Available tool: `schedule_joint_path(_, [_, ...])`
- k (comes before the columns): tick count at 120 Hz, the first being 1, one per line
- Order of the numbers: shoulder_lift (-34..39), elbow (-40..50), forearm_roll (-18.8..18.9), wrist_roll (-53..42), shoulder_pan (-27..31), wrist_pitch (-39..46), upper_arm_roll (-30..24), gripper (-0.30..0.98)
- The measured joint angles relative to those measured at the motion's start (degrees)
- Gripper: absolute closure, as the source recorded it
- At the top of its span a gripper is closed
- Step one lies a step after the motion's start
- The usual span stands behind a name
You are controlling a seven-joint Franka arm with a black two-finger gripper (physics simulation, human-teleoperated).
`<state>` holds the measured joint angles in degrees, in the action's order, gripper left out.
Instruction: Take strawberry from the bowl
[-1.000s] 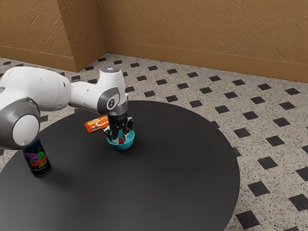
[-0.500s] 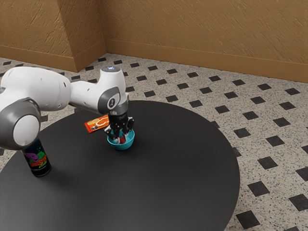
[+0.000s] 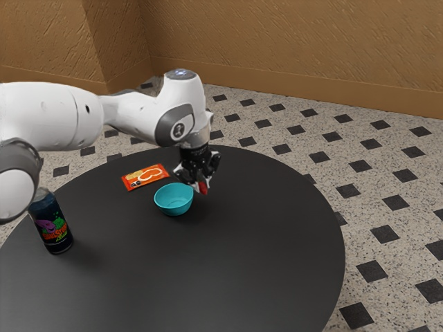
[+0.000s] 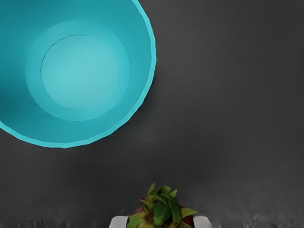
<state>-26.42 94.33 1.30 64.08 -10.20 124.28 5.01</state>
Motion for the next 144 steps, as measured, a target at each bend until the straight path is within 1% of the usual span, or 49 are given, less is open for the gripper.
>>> schedule_joint_path(26, [-0.8, -0.2, -0.1, 0.1, -7.5, -2.2, 0.0, 0.69])
schedule_joint_path(35, [-1.7, -0.3, -0.2, 0.1, -9.1, -2.5, -0.1, 0.69])
schedule_joint_path(65, [-4.3, -0.6, -1.1, 0.1, -11.4, -2.9, -0.3, 0.69])
schedule_joint_path(108, [-6.6, -0.7, -2.2, 0.1, -11.8, -2.8, -0.3, 0.69])
schedule_joint_path(112, [-6.6, -0.6, -2.3, 0.1, -11.8, -2.7, -0.3, 0.67])
schedule_joint_path(131, [-6.8, -0.6, -2.7, -0.2, -12.1, -1.6, -0.3, 0.35])
schedule_joint_path(144, [-5.9, -0.6, -2.8, -0.5, -12.5, -1.5, -0.2, 0.22])
